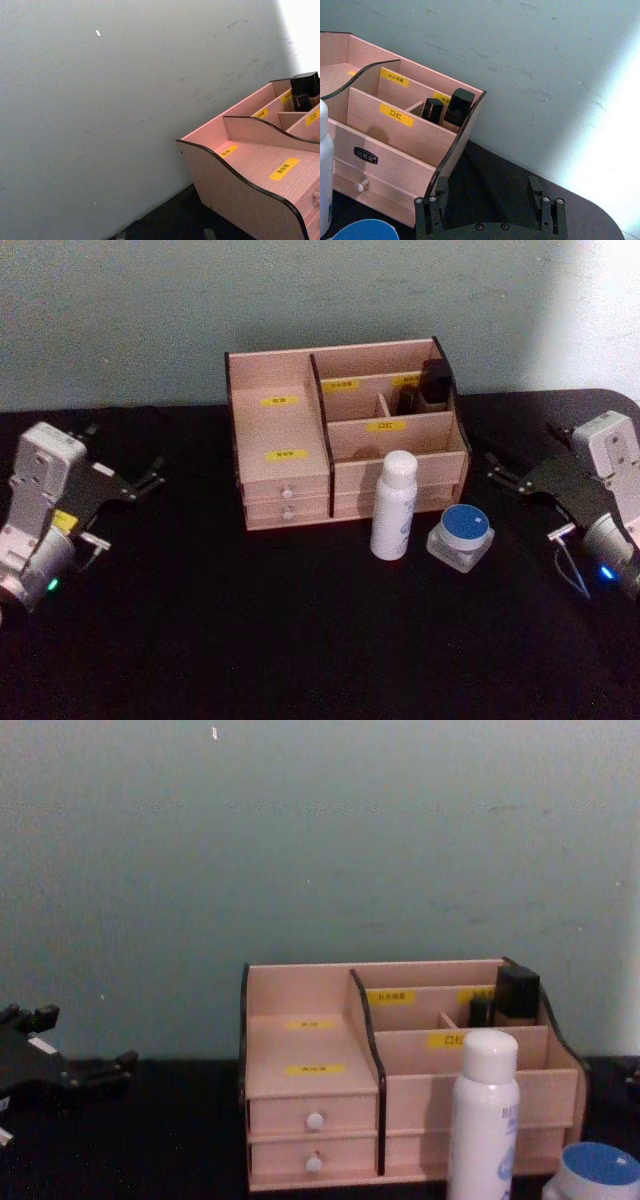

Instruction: Pick up the facial cleanser and watermelon frost from the table and place them into the tiered storage box.

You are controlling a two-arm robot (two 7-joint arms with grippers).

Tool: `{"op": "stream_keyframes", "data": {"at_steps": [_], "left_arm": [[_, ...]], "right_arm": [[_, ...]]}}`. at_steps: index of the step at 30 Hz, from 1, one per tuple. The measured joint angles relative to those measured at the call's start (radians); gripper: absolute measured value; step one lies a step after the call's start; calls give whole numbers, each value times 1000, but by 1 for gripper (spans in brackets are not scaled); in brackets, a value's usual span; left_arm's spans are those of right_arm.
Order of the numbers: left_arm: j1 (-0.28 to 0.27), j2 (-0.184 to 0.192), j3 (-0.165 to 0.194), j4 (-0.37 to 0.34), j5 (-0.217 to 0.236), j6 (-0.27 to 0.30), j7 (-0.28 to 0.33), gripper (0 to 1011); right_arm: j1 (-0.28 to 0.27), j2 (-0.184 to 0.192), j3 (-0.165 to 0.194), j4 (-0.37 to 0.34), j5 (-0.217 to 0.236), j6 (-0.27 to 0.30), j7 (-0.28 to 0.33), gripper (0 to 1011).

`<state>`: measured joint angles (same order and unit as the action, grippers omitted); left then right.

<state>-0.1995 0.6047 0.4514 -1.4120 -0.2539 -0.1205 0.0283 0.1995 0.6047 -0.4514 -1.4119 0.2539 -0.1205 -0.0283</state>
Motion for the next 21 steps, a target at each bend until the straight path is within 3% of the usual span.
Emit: {"op": "stream_keyframes", "data": {"at_steps": [21], "left_arm": [[0,0,0,0,0,0,0,1001]], "right_arm": [[0,0,0,0,0,0,0,1003]]}}
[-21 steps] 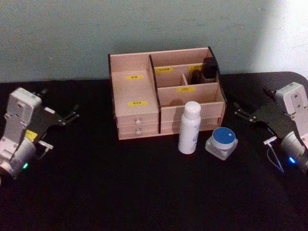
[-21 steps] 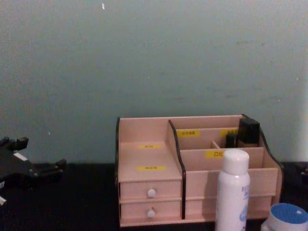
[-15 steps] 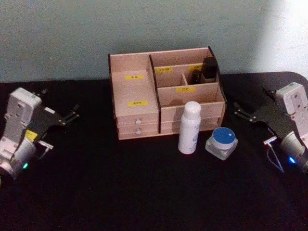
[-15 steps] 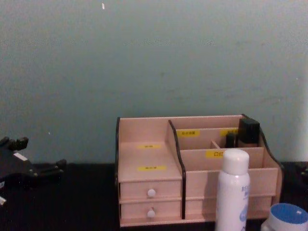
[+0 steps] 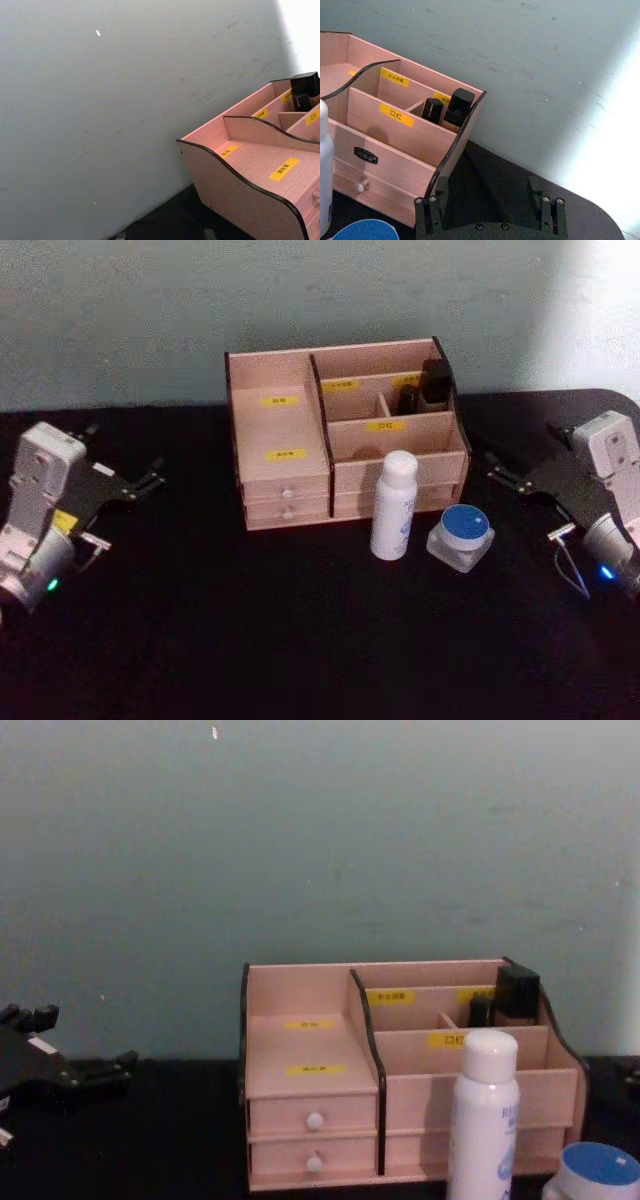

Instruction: Pick up the facial cleanser and watermelon frost from the table and place them into the tiered storage box.

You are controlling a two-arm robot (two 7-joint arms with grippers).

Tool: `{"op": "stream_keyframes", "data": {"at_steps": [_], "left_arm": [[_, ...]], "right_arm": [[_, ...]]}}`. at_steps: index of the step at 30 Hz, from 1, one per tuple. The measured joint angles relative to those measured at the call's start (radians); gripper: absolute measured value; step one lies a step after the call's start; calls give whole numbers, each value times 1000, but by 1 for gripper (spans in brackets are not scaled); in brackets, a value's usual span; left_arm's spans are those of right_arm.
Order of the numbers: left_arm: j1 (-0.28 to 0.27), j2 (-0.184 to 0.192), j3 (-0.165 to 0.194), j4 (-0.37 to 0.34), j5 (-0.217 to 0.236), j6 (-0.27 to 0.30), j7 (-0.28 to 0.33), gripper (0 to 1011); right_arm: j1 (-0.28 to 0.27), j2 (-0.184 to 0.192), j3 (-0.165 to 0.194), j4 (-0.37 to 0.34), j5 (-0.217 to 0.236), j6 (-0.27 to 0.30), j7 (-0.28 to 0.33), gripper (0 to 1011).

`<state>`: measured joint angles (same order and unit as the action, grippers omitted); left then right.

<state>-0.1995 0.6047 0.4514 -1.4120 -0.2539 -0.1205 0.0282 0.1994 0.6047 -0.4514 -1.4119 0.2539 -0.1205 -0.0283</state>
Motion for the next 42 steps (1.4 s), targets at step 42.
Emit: {"op": "stream_keyframes", "data": {"at_steps": [42], "left_arm": [[0,0,0,0,0,0,0,1001]], "right_arm": [[-228,58,84,-257,75,-16,149,1003]]}}
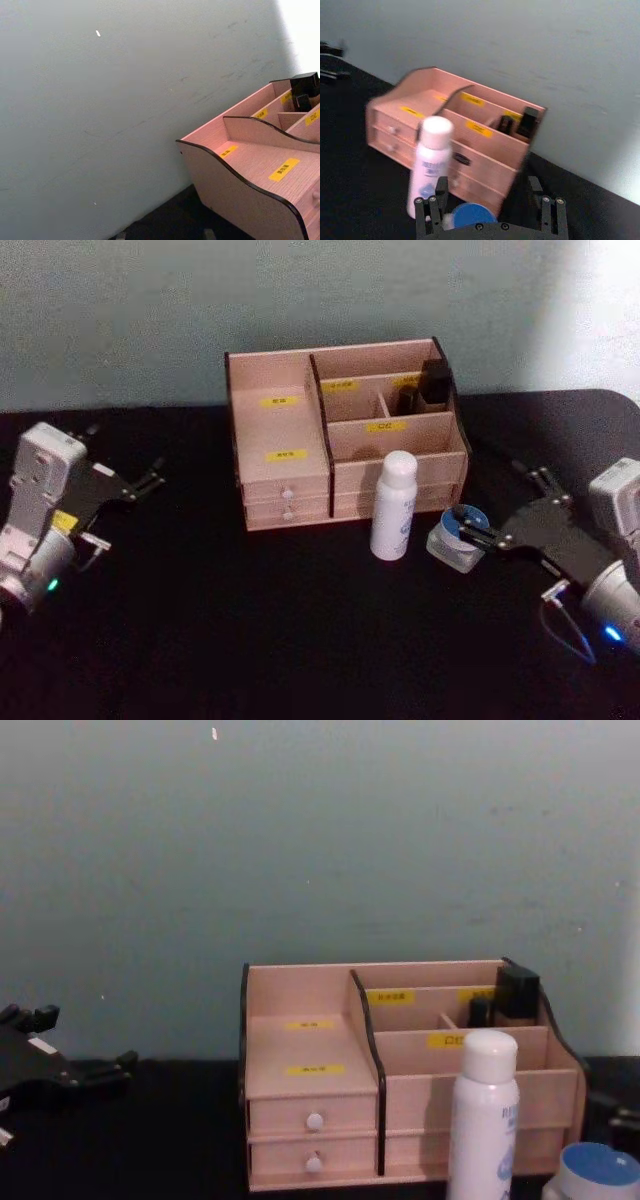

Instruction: Pick up the facial cleanser and watermelon frost from the table and place them into the tiered storage box.

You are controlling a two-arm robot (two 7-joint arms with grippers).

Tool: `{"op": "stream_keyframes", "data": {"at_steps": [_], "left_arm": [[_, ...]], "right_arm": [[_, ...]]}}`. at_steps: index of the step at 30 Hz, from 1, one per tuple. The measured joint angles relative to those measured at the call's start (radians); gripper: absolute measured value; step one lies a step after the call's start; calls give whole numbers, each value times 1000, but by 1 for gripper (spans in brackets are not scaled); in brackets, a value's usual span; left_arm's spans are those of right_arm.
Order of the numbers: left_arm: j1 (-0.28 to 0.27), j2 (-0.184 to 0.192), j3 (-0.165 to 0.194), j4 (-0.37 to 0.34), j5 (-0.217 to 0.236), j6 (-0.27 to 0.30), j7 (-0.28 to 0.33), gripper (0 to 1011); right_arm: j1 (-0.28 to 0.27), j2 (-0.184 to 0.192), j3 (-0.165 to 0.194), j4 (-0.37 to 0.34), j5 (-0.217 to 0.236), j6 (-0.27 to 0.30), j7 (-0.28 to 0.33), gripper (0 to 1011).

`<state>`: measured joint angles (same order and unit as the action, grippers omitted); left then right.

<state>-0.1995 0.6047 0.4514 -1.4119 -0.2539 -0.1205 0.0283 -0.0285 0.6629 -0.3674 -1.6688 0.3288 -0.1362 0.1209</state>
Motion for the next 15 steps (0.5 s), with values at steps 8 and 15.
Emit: {"op": "stream_keyframes", "data": {"at_steps": [8,15], "left_arm": [[0,0,0,0,0,0,0,1001],[0,0,0,0,0,0,0,1001]], "right_arm": [[39,-48,-27,21,3,4,69,1002],[71,-89,-42,53,7,26,113,1003]]}}
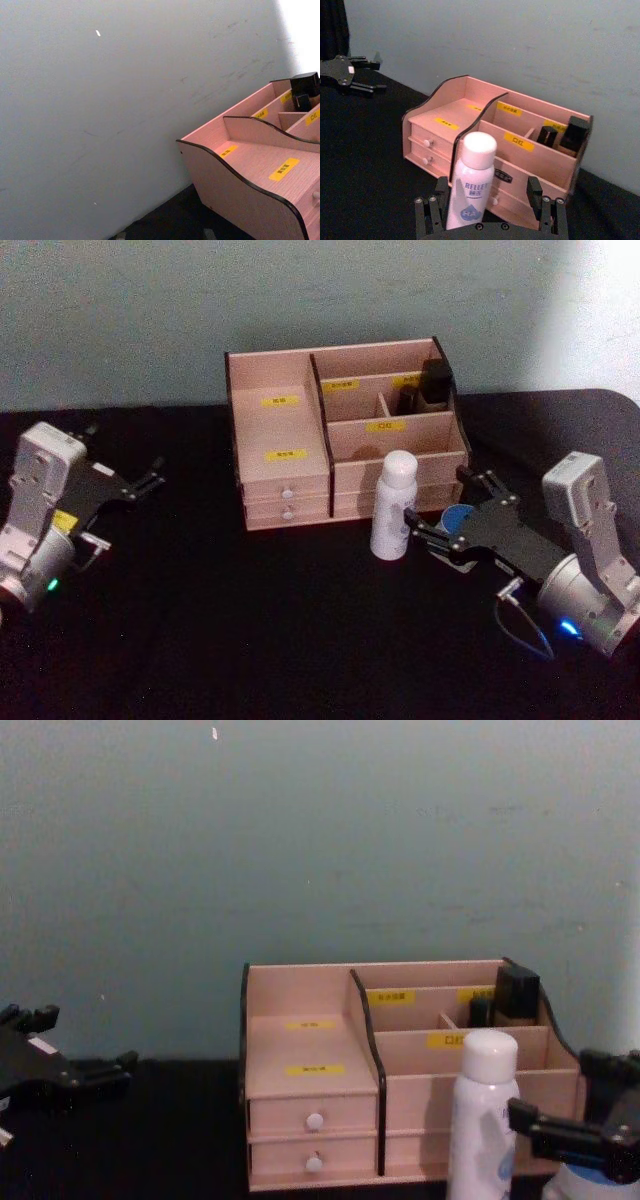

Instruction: Pick up the facial cleanser and watermelon frost from the table and place them into the tiered storage box.

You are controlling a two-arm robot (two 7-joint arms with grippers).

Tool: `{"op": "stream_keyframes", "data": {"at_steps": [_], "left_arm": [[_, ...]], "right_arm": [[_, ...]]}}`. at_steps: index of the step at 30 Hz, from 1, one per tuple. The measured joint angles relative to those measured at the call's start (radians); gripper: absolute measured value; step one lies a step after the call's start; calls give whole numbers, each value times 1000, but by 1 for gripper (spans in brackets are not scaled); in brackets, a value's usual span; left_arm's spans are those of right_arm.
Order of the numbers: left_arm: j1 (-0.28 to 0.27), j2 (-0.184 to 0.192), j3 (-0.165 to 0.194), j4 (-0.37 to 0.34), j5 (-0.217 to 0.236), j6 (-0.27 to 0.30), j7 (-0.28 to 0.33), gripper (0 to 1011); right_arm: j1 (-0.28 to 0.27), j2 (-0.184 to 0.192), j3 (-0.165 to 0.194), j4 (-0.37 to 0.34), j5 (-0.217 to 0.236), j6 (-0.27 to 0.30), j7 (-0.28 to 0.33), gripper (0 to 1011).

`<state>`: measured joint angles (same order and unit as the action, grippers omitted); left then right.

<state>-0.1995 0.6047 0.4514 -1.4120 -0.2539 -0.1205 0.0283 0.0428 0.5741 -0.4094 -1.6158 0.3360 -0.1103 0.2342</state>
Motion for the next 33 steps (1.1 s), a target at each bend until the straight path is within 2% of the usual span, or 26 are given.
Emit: {"op": "stream_keyframes", "data": {"at_steps": [16,33], "left_arm": [[0,0,0,0,0,0,0,1001],[0,0,0,0,0,0,0,1001]], "right_arm": [[65,-88,-13,96,-11,49,58,1003],[128,-162,-2,196,-40,59,99,1003]]}}
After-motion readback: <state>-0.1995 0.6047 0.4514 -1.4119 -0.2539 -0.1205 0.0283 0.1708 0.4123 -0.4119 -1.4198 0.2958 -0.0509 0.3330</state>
